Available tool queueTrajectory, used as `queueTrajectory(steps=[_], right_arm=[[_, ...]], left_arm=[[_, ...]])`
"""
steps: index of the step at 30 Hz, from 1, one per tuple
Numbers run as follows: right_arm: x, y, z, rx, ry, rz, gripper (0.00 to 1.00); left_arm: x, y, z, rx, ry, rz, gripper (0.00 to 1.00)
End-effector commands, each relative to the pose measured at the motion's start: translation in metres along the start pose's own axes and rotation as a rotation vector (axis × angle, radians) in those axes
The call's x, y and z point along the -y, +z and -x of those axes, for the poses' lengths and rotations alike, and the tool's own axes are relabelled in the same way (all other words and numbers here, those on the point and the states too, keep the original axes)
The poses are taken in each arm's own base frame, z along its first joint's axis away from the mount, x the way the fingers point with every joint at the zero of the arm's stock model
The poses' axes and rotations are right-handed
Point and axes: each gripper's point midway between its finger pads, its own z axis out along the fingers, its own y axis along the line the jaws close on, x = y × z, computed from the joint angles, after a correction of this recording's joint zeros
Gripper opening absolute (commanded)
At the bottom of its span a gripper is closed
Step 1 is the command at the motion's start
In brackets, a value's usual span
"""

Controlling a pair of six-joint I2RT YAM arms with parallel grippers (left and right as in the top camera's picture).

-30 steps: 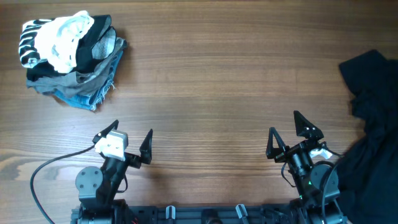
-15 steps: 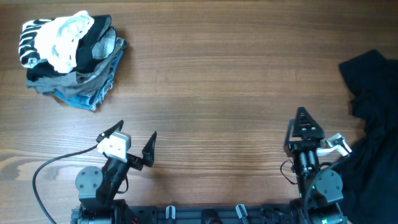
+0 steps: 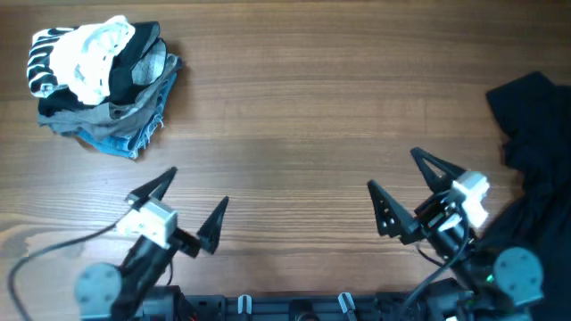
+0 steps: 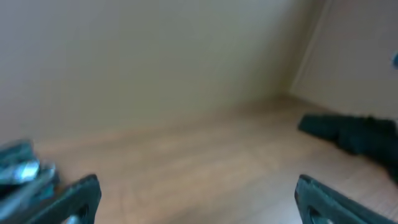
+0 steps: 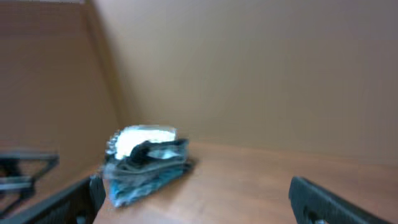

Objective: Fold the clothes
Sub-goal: 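Reach the right gripper toward the black t-shirt at the right edge, then grasp the black t-shirt with the right gripper and drag it leftward onto the table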

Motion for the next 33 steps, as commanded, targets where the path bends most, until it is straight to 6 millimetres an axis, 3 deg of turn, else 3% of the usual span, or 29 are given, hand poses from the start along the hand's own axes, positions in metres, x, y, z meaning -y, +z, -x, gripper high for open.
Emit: queueTrajectory(steps=[1,4,7,8,9,11,14,16,18,19,21,24,28,32,33], right_arm=[[-0.005,0.023,0.002,-0.232,0.055,0.027,1.0],[0.03,0.054,-0.01,-0.481,0.15,-0.139,1.0],[0.069,0.078,-0.023,-0.592,0.152,-0.269,1.0],[0.09,0.085,-0.028,-0.617,0.173,-0.328,1.0],[0.131,0.089,-0.039,-0.645,0.231,-0.447,1.0],[0.204,0.076,-0.053,-0.639,0.363,-0.682,0.99],[0.315,0.027,-0.07,-0.546,0.539,-0.98,0.89],[0.371,-0.002,-0.076,-0.481,0.562,-1.088,0.84],[0.402,-0.024,-0.083,-0.468,0.547,-1.142,0.84],[0.424,-0.045,-0.092,-0.481,0.521,-1.201,0.84],[0.444,-0.07,-0.104,-0.508,0.497,-1.296,0.86],[0.454,-0.073,-0.135,-0.581,0.511,-1.244,0.88],[0.47,-0.107,-0.177,-0.703,0.49,-1.409,0.95],[0.459,-0.088,-0.212,-0.748,0.595,-1.268,0.6],[0.453,-0.077,-0.216,-0.753,0.621,-1.21,0.24]], left_arm=[[-0.006,0.006,0.028,-0.161,-0.121,0.031,1.0],[-0.02,0.028,0.03,-0.415,-0.285,0.048,1.0],[-0.033,0.047,0.026,-0.556,-0.376,0.057,1.0],[-0.036,0.051,0.023,-0.588,-0.396,0.059,1.0],[-0.04,0.057,0.017,-0.64,-0.43,0.062,1.0],[-0.038,0.06,0.008,-0.684,-0.471,0.039,1.0],[-0.035,0.058,-0.002,-0.734,-0.51,0.032,1.0],[-0.034,0.055,-0.005,-0.753,-0.522,0.034,1.0],[-0.033,0.054,-0.006,-0.758,-0.525,0.035,1.0],[-0.033,0.054,-0.006,-0.758,-0.525,0.035,1.0],[-0.033,0.054,-0.006,-0.758,-0.525,0.035,1.0],[-0.033,0.054,-0.006,-0.758,-0.525,0.035,1.0],[-0.033,0.054,-0.006,-0.759,-0.525,0.035,1.0],[-0.033,0.054,-0.006,-0.758,-0.525,0.035,1.0],[-0.033,0.054,-0.006,-0.758,-0.525,0.035,1.0]])
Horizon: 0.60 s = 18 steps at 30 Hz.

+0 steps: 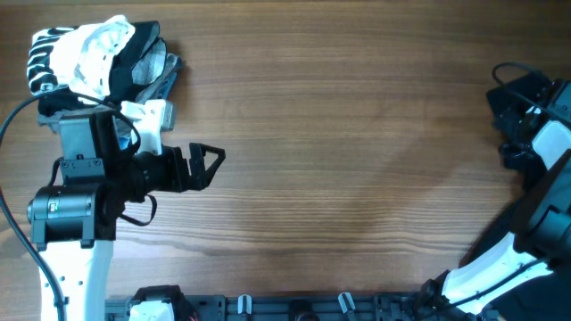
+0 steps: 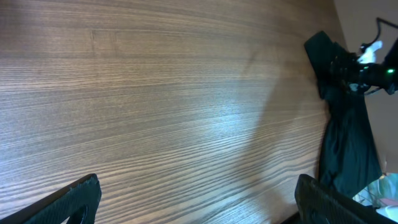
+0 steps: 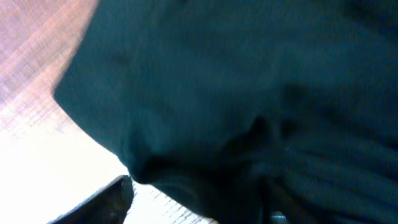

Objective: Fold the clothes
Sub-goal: 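Grasp the black t-shirt with the right gripper and drag it leftward onto the table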

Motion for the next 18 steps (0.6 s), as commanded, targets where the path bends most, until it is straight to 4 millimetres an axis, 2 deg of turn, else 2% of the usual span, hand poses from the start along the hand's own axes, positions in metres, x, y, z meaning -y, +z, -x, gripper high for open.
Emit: queueTrajectory(steps=[1,2,5,7,8,10,11,12,13,14,15,16,17,18], right_arm=[[-0.039,-0.002,-0.009,-0.048,-0.032,0.175,0.06],[-0.062,-0.013,-0.006,-0.038,-0.045,0.284,0.04],[-0.14,-0.072,0.005,0.029,-0.152,0.568,0.04],[-0.206,-0.128,-0.01,0.072,-0.288,0.714,0.04],[-0.232,-0.149,-0.023,0.076,-0.347,0.761,0.04],[-0.293,-0.191,-0.079,0.029,-0.497,0.872,0.04],[-0.31,-0.202,-0.105,-0.007,-0.55,0.906,0.05],[-0.33,-0.215,-0.142,-0.062,-0.616,0.942,0.09],[-0.348,-0.226,-0.185,-0.131,-0.675,0.963,0.23],[-0.361,-0.239,-0.222,-0.19,-0.729,0.99,0.31],[-0.37,-0.252,-0.254,-0.228,-0.792,1.02,0.46],[-0.378,-0.266,-0.286,-0.235,-0.864,1.031,0.69],[-0.382,-0.273,-0.301,-0.204,-0.905,1.009,0.81],[-0.384,-0.28,-0.307,-0.17,-0.922,0.99,0.92]], left_arm=[[0.007,-0.006,0.006,0.021,0.009,-0.022,1.0],[0.007,-0.006,0.006,0.021,0.009,-0.022,1.0],[0.007,-0.006,0.006,0.022,0.009,-0.022,1.0],[0.007,-0.006,0.007,0.022,0.009,-0.023,1.0],[0.008,-0.007,0.007,0.027,0.012,-0.023,1.0],[0.012,-0.014,0.014,0.052,0.029,-0.023,1.0],[0.015,-0.02,0.02,0.075,0.043,-0.017,1.0],[0.018,-0.027,0.027,0.103,0.06,-0.004,1.0],[0.021,-0.038,0.038,0.145,0.084,0.02,1.0],[0.024,-0.048,0.047,0.18,0.102,0.04,1.0],[0.029,-0.056,0.054,0.211,0.119,0.048,1.0],[0.035,-0.066,0.062,0.245,0.139,0.054,1.0],[0.038,-0.074,0.068,0.268,0.151,0.059,1.0],[0.04,-0.077,0.07,0.278,0.157,0.061,1.0]])
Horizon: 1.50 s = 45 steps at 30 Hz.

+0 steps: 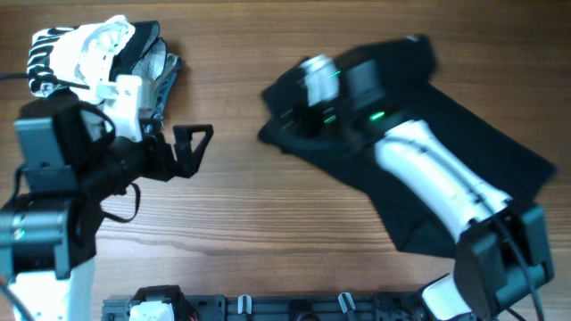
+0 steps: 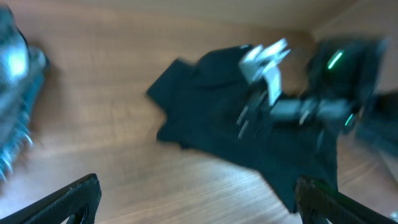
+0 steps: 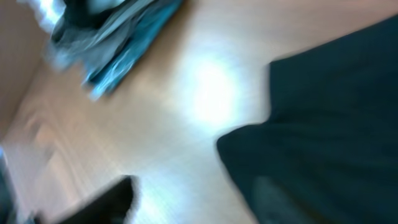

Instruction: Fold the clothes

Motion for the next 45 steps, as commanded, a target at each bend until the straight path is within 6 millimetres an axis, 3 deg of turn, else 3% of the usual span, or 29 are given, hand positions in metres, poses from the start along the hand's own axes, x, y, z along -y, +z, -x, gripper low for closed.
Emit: queueTrajectory(steps=[1,5,8,9,10,11,12,15,16,19,22,25,28,32,33,34,35,36,37,39,44,45], right_arm=[[-0.024,0.004,-0.003,0.03,-0.028,-0.112,0.97],[0.024,-0.061,0.024,0.158,0.191,-0.271,0.98],[0.12,-0.15,0.025,0.258,0.437,-0.462,0.95],[0.149,-0.172,0.016,0.27,0.514,-0.519,0.94],[0.197,-0.207,-0.007,0.278,0.654,-0.616,0.94],[0.223,-0.226,-0.024,0.278,0.74,-0.666,0.94],[0.267,-0.255,-0.055,0.273,0.861,-0.745,0.95],[0.329,-0.287,-0.103,0.286,1.046,-0.828,0.96],[0.355,-0.297,-0.119,0.312,1.103,-0.841,0.96],[0.404,-0.308,-0.154,0.346,1.181,-0.889,0.96],[0.437,-0.31,-0.171,0.364,1.157,-0.916,0.96],[0.456,-0.307,-0.171,0.365,1.08,-0.938,0.96],[0.467,-0.303,-0.192,0.32,1.111,-1.007,0.95],[0.474,-0.284,-0.213,0.262,1.153,-0.991,0.88],[0.476,-0.284,-0.212,0.268,1.148,-0.993,0.72],[0.476,-0.285,-0.211,0.273,1.146,-0.994,0.47],[0.477,-0.284,-0.21,0.28,1.148,-0.988,0.1],[0.478,-0.283,-0.203,0.319,1.155,-0.963,0.04],[0.479,-0.284,-0.188,0.364,1.129,-0.921,0.04],[0.482,-0.31,-0.129,0.527,0.997,-0.845,0.04],[0.463,-0.452,0.017,0.93,0.712,-0.903,0.07],[0.458,-0.467,0.031,0.955,0.675,-0.913,0.64]], left_arm=[[0.007,-0.021,0.022,0.084,0.04,0.033,1.0],[0.002,-0.014,0.016,0.042,0.016,0.035,1.0],[0.002,0.003,0.01,-0.022,0.008,0.014,0.98],[0.004,0.01,0.008,-0.043,0.011,0.002,0.98],[0.009,0.019,0.004,-0.079,0.021,-0.018,0.98],[0.012,0.026,0.002,-0.102,0.026,-0.032,0.98],[0.018,0.038,-0.004,-0.145,0.035,-0.055,0.98],[0.025,0.059,-0.012,-0.214,0.045,-0.085,0.98],[0.026,0.065,-0.014,-0.23,0.046,-0.09,0.98],[0.025,0.073,-0.018,-0.257,0.041,-0.092,0.99],[0.025,0.072,-0.019,-0.262,0.038,-0.092,1.0],[0.024,0.072,-0.021,-0.268,0.035,-0.09,1.0],[0.024,0.072,-0.021,-0.268,0.035,-0.09,1.0],[0.024,0.072,-0.021,-0.268,0.035,-0.09,1.0],[0.024,0.072,-0.021,-0.268,0.035,-0.09,1.0],[0.024,0.072,-0.021,-0.268,0.035,-0.09,1.0],[0.024,0.072,-0.02,-0.266,0.036,-0.087,1.0],[0.023,0.072,-0.02,-0.264,0.038,-0.082,1.0],[0.021,0.072,-0.019,-0.263,0.039,-0.072,1.0],[0.021,0.072,-0.019,-0.262,0.039,-0.069,1.0],[0.021,0.072,-0.019,-0.262,0.039,-0.069,1.0],[0.021,0.072,-0.019,-0.261,0.04,-0.069,1.0]])
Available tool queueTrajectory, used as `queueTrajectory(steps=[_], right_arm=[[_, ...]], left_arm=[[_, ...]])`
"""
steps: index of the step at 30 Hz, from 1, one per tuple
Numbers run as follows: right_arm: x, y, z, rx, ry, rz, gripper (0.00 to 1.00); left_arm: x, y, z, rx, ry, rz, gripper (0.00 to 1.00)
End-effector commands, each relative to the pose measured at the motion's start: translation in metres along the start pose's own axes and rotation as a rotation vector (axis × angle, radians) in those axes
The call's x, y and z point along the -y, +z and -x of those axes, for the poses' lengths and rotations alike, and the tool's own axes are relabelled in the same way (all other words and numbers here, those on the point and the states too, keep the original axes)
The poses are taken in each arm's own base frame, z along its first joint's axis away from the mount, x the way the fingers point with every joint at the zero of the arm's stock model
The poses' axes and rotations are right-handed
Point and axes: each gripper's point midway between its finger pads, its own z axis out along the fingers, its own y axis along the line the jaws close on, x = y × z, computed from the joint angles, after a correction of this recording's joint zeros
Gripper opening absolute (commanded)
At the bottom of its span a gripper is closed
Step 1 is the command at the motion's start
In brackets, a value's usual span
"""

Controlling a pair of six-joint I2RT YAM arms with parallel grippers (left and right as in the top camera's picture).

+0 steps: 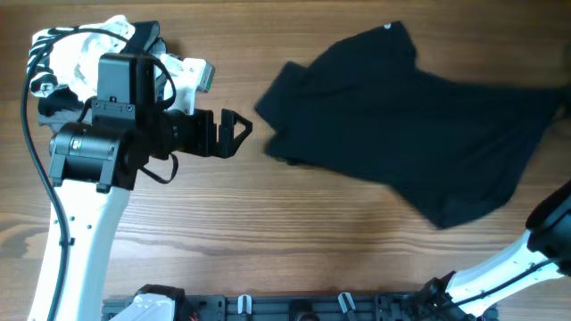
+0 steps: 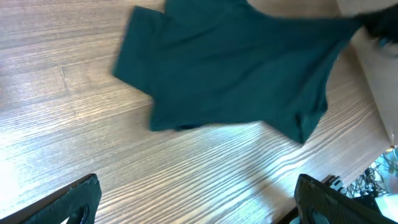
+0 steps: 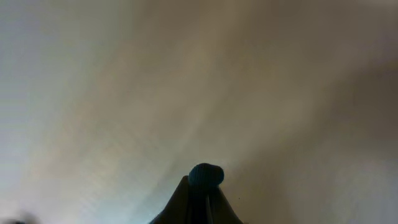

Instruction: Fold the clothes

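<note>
A black shirt (image 1: 401, 134) lies spread across the right half of the wooden table (image 1: 268, 241), its right end lifted at the table's right edge. In the left wrist view the same shirt (image 2: 230, 68) looks dark teal. My left gripper (image 1: 236, 132) hovers open just left of the shirt's left edge, with only bare wood between its fingers (image 2: 71, 202). My right gripper (image 3: 204, 186) is shut on a pinch of dark cloth (image 3: 206, 175) and faces a blank wall. In the overhead view its hand is past the right edge.
A pile of folded clothes (image 1: 98, 45), white, black and denim, sits at the far left corner, partly under my left arm (image 1: 98, 152). The right arm's white link (image 1: 549, 223) crosses the near right corner. Bare wood runs along the front.
My right arm was over the middle of the table with the shirt bunched under it; now it is at the right edge and the shirt lies stretched out. My left gripper has shifted right, toward the shirt.
Both grippers stood open near the front, with the shirt heaped at the right edge. Then my right gripper was at that heap and my left arm by the folded pile. Later the shirt was in the middle under my right arm. Now it lies spread, its right end held.
</note>
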Motion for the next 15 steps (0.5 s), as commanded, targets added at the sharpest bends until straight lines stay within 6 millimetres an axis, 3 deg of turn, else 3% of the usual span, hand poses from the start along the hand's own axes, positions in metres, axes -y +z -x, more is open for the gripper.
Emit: queueTrajectory(steps=[1,2,5,9,11,12,15], right_arm=[[-0.056,-0.056,0.102,0.228,-0.05,0.117,0.86],[-0.058,-0.059,0.107,0.235,-0.045,0.12,1.0],[-0.068,-0.07,0.099,0.179,-0.007,0.156,1.0],[-0.104,-0.097,0.064,-0.007,0.001,0.339,1.0],[-0.128,-0.12,0.044,-0.107,0.013,0.435,1.0],[-0.138,-0.132,0.035,-0.151,0.019,0.463,1.0],[-0.168,-0.169,-0.001,-0.271,-0.002,0.495,1.0]], left_arm=[[0.002,-0.002,0.003,0.013,0.011,0.005,1.0],[0.002,-0.002,0.003,0.014,0.012,0.005,1.0],[0.002,-0.002,0.004,0.018,0.01,0.001,1.0],[0.002,-0.001,0.012,0.044,0.024,-0.001,0.99],[-0.001,0.006,0.013,0.029,0.017,0.0,0.76],[-0.002,0.018,0.009,-0.007,0.013,-0.006,0.68],[0.003,0.075,-0.011,-0.17,0.044,0.0,0.68]])
